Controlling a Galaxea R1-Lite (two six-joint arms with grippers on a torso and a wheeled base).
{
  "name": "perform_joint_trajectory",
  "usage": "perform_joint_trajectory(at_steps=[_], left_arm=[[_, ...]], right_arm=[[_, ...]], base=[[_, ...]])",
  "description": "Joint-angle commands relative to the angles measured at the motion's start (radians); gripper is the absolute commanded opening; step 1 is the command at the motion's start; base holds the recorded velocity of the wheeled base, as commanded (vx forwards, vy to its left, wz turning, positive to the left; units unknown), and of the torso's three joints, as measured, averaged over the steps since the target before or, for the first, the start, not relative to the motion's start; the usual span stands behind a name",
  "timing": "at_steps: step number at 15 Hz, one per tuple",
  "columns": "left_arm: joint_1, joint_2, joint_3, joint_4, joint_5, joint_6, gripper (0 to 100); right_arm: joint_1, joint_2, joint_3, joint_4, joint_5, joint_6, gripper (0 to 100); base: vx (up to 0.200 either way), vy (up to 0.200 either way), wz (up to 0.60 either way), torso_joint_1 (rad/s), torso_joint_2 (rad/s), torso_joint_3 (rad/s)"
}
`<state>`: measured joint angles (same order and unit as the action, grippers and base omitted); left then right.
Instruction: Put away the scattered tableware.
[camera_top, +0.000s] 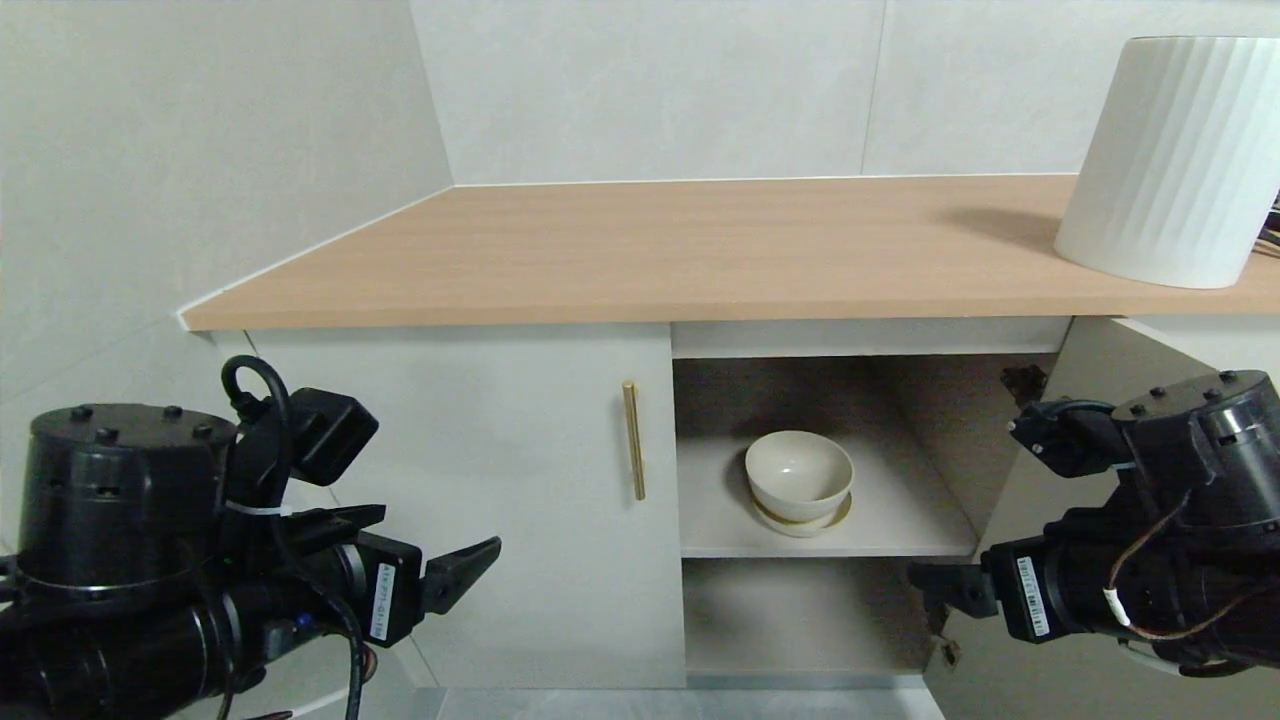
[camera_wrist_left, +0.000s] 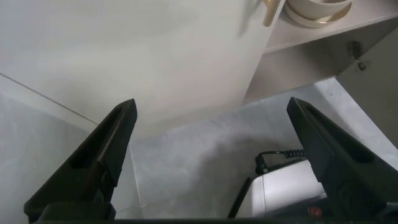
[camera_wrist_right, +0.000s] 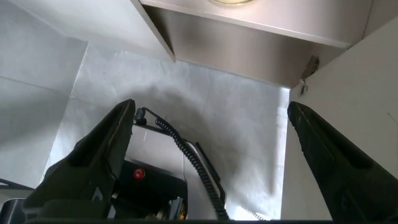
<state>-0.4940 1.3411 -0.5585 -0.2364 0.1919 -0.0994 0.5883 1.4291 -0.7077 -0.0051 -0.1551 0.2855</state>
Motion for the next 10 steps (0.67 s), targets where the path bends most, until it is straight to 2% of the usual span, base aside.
perform_joint_trajectory(at_steps=[1, 10], left_arm=[[-0.001, 0.007, 0.002, 0.000, 0.000, 0.000, 100], [-0.001, 0.001, -0.003, 0.000, 0.001, 0.000, 100]], right_arm=[[0.001, 0.005, 0.002, 0.001, 0.000, 0.000, 100], [0.002, 0.005, 0.004, 0.002, -0.001, -0.002, 100]], base=[[-0.200, 0.000, 0.00, 0.012, 0.00, 0.002], [-0.200, 0.000, 0.00, 0.001, 0.00, 0.001]])
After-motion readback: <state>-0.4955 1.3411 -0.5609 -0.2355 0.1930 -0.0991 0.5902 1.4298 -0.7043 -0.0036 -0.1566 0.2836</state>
